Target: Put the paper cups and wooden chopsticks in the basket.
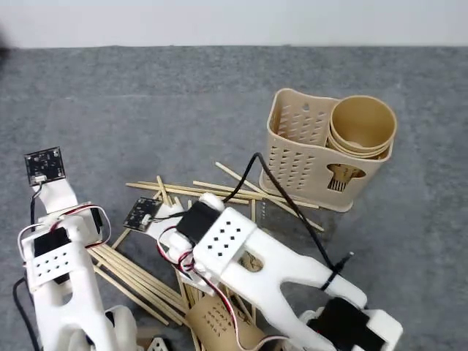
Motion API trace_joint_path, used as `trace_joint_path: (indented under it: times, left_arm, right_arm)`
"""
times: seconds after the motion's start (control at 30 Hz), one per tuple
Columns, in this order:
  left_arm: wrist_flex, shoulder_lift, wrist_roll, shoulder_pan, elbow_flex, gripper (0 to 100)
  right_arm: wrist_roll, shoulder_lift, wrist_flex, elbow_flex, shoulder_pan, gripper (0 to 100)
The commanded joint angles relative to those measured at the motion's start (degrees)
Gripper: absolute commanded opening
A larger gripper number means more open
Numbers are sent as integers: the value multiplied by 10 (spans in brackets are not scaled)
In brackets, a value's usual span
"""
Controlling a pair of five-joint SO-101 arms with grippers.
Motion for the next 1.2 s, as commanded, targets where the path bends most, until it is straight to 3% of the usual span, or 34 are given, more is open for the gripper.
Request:
trace_joint_path:
  times: [0.0, 0.07, 0.3, 0.93, 1.17]
  left_arm:
    - [-13, -18, -4, 2, -4, 95]
    - [-13, -18, -4, 2, -4, 95]
    - [-13, -18, -4, 2, -4, 95]
    - [-13, -18, -4, 2, -4, 95]
    - [-13, -18, -4, 2, -4, 95]
  right_arm:
    - [-5, 10, -16, -3, 24, 209]
    - [-4, 10, -19, -3, 38, 197]
    - [-2, 12, -41, -3, 69, 17]
    - [47, -77, -11, -3, 73, 7]
    - [72, -141, -7, -4, 127, 7]
